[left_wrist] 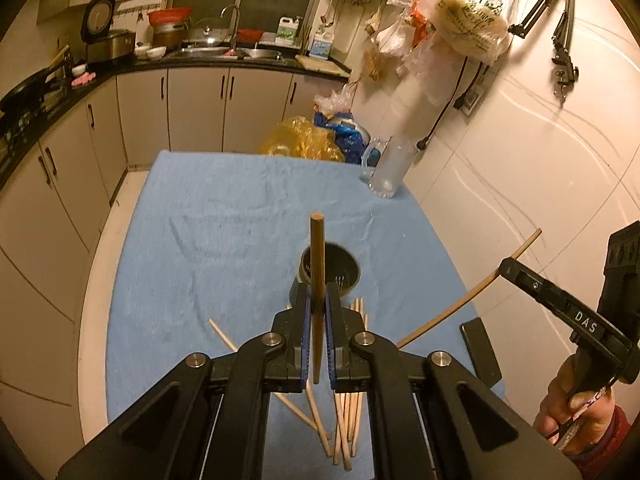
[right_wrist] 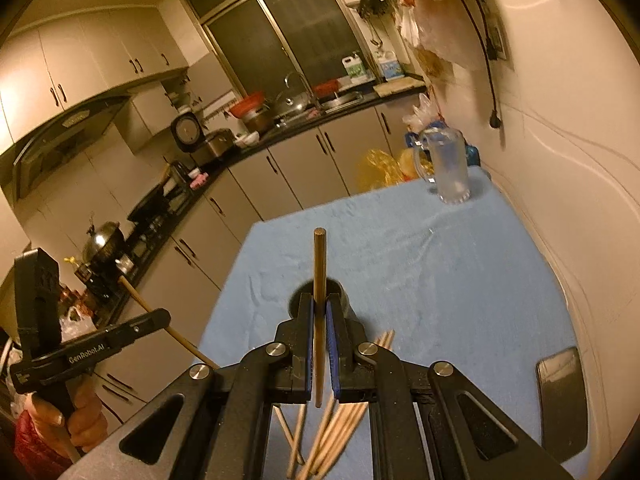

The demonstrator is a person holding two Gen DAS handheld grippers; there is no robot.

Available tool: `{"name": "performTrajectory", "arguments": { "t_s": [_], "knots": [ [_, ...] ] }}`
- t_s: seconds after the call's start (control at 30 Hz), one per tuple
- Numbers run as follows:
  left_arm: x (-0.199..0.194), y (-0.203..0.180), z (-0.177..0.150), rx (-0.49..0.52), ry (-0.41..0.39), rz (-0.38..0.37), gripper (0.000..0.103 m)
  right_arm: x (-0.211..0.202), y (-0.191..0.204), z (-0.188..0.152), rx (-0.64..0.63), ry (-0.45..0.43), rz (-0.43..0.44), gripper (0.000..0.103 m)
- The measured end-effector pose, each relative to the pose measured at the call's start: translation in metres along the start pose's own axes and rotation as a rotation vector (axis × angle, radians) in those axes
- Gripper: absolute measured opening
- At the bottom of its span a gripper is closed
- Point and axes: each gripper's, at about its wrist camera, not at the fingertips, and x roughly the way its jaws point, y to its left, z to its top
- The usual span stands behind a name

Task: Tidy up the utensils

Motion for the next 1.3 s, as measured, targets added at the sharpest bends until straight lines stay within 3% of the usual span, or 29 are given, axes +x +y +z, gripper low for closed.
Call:
{"name": "performTrajectory", "arguments": {
  "t_s": [0.3,0.53,0.7,1.03,1.3],
  "knots": [
    [-0.014,-0.017,0.056,0.027,-0.087,-0.011,0.006,-0.003,0.009,0.050,-0.001,-0.059,0.042,0.007],
    [0.003,-0.024,0.089,0.014,-0.115,0.001,0.006,0.022,0.005,0.078,0.027,-0.061,0.032,0.007],
    [0.031,-0.020,0.092,-0.022,-0.092,0.018,0.006,0.046,0.002,0.086,0.029,-0.039,0.015,0.007],
    [0.095,-0.006,0.078,-0.057,0.033,0.051,0.006,0.104,-0.013,0.075,0.038,0.080,-0.030,0.007],
    [0.117,0.007,0.066,-0.075,0.063,0.087,0.006,0.141,-0.018,0.061,0.051,0.164,-0.052,0.008]
  ]
}}
